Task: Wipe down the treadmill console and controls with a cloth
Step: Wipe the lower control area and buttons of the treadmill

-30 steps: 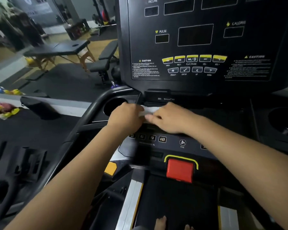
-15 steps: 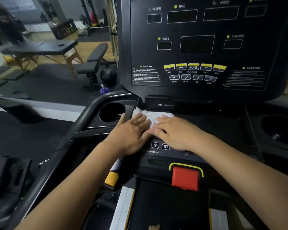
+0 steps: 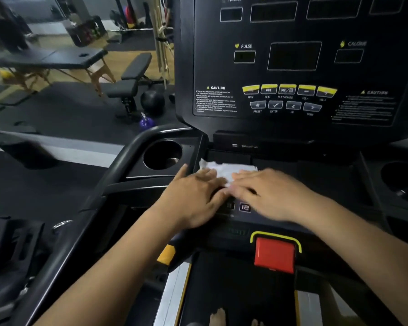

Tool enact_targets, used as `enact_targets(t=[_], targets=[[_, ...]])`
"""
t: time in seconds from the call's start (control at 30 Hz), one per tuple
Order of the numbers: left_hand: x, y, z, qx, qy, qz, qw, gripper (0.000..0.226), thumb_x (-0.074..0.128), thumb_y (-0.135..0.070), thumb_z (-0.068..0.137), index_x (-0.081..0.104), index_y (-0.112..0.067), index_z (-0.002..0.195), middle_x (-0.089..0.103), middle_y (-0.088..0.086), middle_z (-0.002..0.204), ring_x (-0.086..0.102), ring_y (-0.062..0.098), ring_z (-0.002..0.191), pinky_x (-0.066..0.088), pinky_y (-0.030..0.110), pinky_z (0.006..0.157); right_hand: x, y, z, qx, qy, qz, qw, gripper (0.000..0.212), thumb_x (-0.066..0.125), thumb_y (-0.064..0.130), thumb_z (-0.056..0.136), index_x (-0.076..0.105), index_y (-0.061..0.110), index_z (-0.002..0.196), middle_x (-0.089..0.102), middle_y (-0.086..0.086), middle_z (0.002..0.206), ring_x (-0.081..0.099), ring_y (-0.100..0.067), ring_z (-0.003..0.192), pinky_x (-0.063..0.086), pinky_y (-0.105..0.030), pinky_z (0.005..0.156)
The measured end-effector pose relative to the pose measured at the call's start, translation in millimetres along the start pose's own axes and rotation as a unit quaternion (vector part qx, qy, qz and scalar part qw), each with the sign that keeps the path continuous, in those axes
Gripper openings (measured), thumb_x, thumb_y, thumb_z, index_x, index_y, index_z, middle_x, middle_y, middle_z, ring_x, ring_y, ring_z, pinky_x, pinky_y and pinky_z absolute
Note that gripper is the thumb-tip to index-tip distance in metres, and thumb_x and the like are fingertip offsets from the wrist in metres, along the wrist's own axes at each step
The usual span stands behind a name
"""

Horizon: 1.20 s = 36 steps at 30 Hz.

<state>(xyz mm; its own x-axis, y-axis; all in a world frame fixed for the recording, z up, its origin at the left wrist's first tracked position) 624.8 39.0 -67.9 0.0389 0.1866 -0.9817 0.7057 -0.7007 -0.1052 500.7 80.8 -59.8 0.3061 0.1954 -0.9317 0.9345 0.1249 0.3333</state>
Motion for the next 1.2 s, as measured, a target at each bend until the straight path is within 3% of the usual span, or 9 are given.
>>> enact_targets(t=[0.13, 0.3, 0.43, 0.6, 0.7, 0.8, 0.93, 1.03, 1.2], targets=[[8.8, 1.5, 11.6, -0.023, 0.022, -0.017, 0.999, 0.060, 0.019, -0.057, 0.101, 0.015, -0.034, 0.157, 0.010, -0.005, 0.166, 0.001, 0.008, 0.152, -0.006, 0.049, 0.121, -1.2, -5.7, 17.4, 0.018, 0.005, 0.001, 1.000, 0.073, 0.010, 0.068, 0.084, 0.059, 0.036, 0.128, 0.037, 0.009, 0.154, 0.028, -0.009, 0.144, 0.031, -0.041, 0.114], [-1.8, -10.7, -11.4, 0.026, 0.024, -0.122, 0.992, 0.062, 0.017, -0.063, 0.093, 0.035, -0.043, 0.148, 0.033, -0.012, 0.159, 0.021, 0.000, 0.147, -0.003, 0.049, 0.122, -2.8, -26.0, -33.0, 0.024, -0.007, 0.004, 1.000, 0.064, 0.019, 0.067, 0.087, 0.053, 0.040, 0.135, 0.043, 0.018, 0.148, 0.035, -0.003, 0.139, 0.031, -0.035, 0.114], [4.3, -49.7, 6.3, 0.049, 0.027, -0.060, 0.997, 0.063, 0.012, -0.057, 0.098, 0.031, -0.032, 0.153, 0.031, -0.006, 0.160, 0.020, 0.008, 0.149, -0.006, 0.049, 0.122, -4.7, -35.0, -32.3, 0.032, -0.011, 0.010, 0.999, 0.057, 0.021, 0.059, 0.093, 0.059, 0.037, 0.130, 0.046, 0.017, 0.146, 0.033, 0.001, 0.139, 0.023, -0.030, 0.118], [-3.1, -36.9, -0.7, 0.043, 0.013, -0.019, 0.999, 0.066, 0.012, -0.059, 0.094, 0.035, -0.032, 0.150, 0.038, -0.007, 0.157, 0.029, 0.007, 0.145, -0.003, 0.044, 0.124, 2.0, -26.5, -33.5, 0.041, -0.012, 0.015, 0.999, 0.086, 0.003, 0.078, 0.079, 0.047, 0.037, 0.140, 0.038, 0.015, 0.152, 0.027, -0.003, 0.143, 0.014, -0.032, 0.122], [-3.8, -27.4, -3.8, 0.030, 0.027, -0.024, 0.999, 0.069, 0.013, -0.063, 0.091, 0.034, -0.035, 0.150, 0.034, -0.012, 0.158, 0.028, 0.005, 0.146, 0.001, 0.045, 0.124, -2.8, -37.4, -55.8, 0.059, -0.005, 0.019, 0.998, 0.072, 0.013, 0.070, 0.085, 0.041, 0.040, 0.143, 0.034, 0.022, 0.152, 0.021, 0.000, 0.143, 0.002, -0.023, 0.118], [1.8, -74.2, 16.8, 0.068, 0.018, 0.007, 0.998, 0.077, 0.014, -0.065, 0.089, 0.033, -0.025, 0.152, 0.029, -0.002, 0.161, 0.023, 0.012, 0.149, 0.005, 0.045, 0.123, -9.0, -63.8, -80.8, 0.083, -0.030, 0.009, 0.996, 0.075, 0.007, 0.075, 0.085, 0.050, 0.041, 0.137, 0.045, 0.021, 0.146, 0.031, -0.002, 0.141, 0.006, -0.029, 0.121], [14.4, -149.4, 35.9, 0.141, 0.009, -0.031, 0.990, 0.072, 0.024, -0.061, 0.098, 0.031, -0.014, 0.153, 0.028, 0.007, 0.161, 0.020, 0.019, 0.150, 0.003, 0.042, 0.124, -15.5, -99.3, -115.3, 0.122, -0.058, 0.000, 0.991, 0.084, 0.001, 0.079, 0.083, 0.060, 0.038, 0.128, 0.058, 0.019, 0.134, 0.041, 0.013, 0.126, 0.009, -0.030, 0.121], [12.4, -132.0, 31.3, 0.136, -0.009, -0.049, 0.990, 0.075, 0.020, -0.062, 0.091, 0.037, -0.019, 0.150, 0.036, 0.002, 0.158, 0.025, 0.013, 0.148, 0.003, 0.040, 0.124, -19.4, -95.5, -119.2, 0.137, -0.081, -0.006, 0.987, 0.084, 0.005, 0.079, 0.083, 0.059, 0.035, 0.131, 0.057, 0.018, 0.134, 0.028, 0.022, 0.122, 0.007, -0.028, 0.120], [4.1, -65.5, 9.5, 0.092, -0.004, 0.002, 0.996, 0.083, 0.008, -0.068, 0.084, 0.034, -0.029, 0.151, 0.035, -0.008, 0.158, 0.024, 0.003, 0.147, 0.004, 0.037, 0.124, -1.0, -49.8, -73.6, 0.100, -0.045, 0.011, 0.994, 0.081, 0.006, 0.074, 0.084, 0.041, 0.035, 0.145, 0.031, 0.018, 0.155, 0.017, 0.008, 0.143, -0.001, -0.033, 0.122]])
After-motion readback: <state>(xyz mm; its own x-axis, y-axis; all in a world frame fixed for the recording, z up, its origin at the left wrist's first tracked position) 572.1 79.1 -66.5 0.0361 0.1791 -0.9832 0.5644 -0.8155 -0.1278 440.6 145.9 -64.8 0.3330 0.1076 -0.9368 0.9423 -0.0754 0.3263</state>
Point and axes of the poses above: each hand's wrist, its own z-axis towards the middle knuckle, its own x-axis out of the palm, y = z × x, the point moved 7 cm from there along z, towards the middle knuckle
